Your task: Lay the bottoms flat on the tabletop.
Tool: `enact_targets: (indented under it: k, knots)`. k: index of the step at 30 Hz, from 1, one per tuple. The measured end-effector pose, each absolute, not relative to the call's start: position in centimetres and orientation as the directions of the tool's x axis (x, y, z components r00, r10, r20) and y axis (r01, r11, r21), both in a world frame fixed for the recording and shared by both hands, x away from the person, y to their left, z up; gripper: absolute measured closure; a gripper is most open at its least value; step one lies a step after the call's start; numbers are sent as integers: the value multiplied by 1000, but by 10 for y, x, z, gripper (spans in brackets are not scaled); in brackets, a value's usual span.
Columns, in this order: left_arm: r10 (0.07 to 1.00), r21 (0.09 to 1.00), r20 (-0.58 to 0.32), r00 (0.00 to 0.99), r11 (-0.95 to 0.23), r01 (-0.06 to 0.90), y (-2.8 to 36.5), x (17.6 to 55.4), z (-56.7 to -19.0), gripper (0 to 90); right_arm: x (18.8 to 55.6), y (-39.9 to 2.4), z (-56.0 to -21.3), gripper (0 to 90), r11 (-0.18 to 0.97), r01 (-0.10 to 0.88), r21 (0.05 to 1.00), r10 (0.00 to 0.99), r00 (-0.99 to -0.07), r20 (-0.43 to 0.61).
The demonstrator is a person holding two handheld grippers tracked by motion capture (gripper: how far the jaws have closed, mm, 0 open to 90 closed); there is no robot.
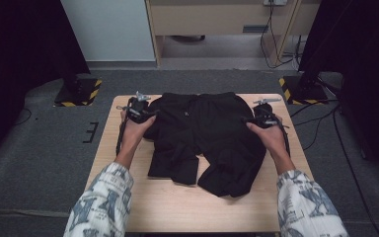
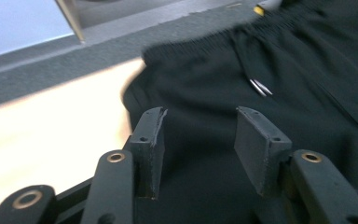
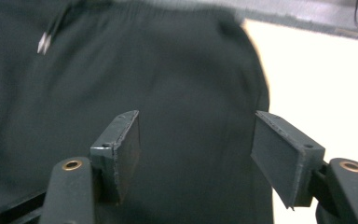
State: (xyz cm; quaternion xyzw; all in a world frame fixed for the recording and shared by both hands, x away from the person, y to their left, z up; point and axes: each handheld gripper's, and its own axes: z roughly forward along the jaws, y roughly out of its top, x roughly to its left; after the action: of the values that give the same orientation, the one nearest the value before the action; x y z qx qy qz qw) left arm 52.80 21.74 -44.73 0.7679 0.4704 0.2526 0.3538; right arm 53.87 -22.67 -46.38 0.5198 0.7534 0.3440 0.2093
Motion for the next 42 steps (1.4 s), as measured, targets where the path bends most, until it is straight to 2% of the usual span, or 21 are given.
enact_targets:
  k: [6, 7, 8, 11, 14, 16, 19, 22, 25, 29, 32, 38, 40, 42]
  knots:
    - [872, 775, 56, 487, -346, 530, 221, 474, -463, 462, 484, -226, -481, 292, 224, 653, 724, 911, -404, 83]
    - [863, 767, 74, 499, -369, 524, 221, 469, -465, 462, 484, -226, -481, 292, 224, 653, 724, 911, -404, 83]
    - [853, 762, 89, 514, -390, 516, 222, 463, -468, 448, 473, -224, -483, 276, 215, 664, 716, 895, -427, 127]
    - [847, 782, 74, 527, -377, 496, 225, 444, -472, 445, 459, -222, -485, 279, 215, 658, 722, 886, -442, 138]
    - [843, 810, 28, 537, -334, 482, 225, 428, -476, 448, 443, -220, -488, 331, 229, 632, 740, 872, -472, 133]
    - [839, 815, 29, 543, -334, 473, 224, 418, -484, 449, 435, -220, -490, 377, 236, 634, 737, 874, -470, 125]
    - [838, 811, 39, 544, -344, 473, 223, 407, -491, 441, 423, -223, -491, 477, 261, 613, 745, 873, -480, 89]
    - [843, 823, 8, 537, -311, 476, 226, 393, -490, 421, 405, -229, -487, 593, 251, 581, 774, 877, -476, 73]
    - [846, 826, -5, 533, -296, 479, 228, 382, -491, 408, 395, -229, -486, 603, 255, 573, 779, 876, -478, 65]
    - [854, 813, 29, 520, -322, 485, 228, 378, -499, 388, 373, -229, -490, 585, 270, 547, 792, 869, -493, 44]
    - [859, 795, 21, 512, -325, 513, 229, 382, -508, 362, 363, -229, -495, 547, 257, 536, 804, 868, -493, 51]
    - [859, 756, 33, 511, -357, 549, 231, 391, -522, 353, 356, -229, -505, 478, 264, 550, 792, 875, -483, 44]
    - [851, 751, 30, 525, -366, 550, 230, 393, -524, 357, 356, -228, -508, 466, 270, 563, 781, 869, -491, 54]
    - [845, 738, 34, 534, -381, 556, 228, 394, -526, 406, 355, -227, -509, 459, 263, 569, 779, 868, -492, 65]
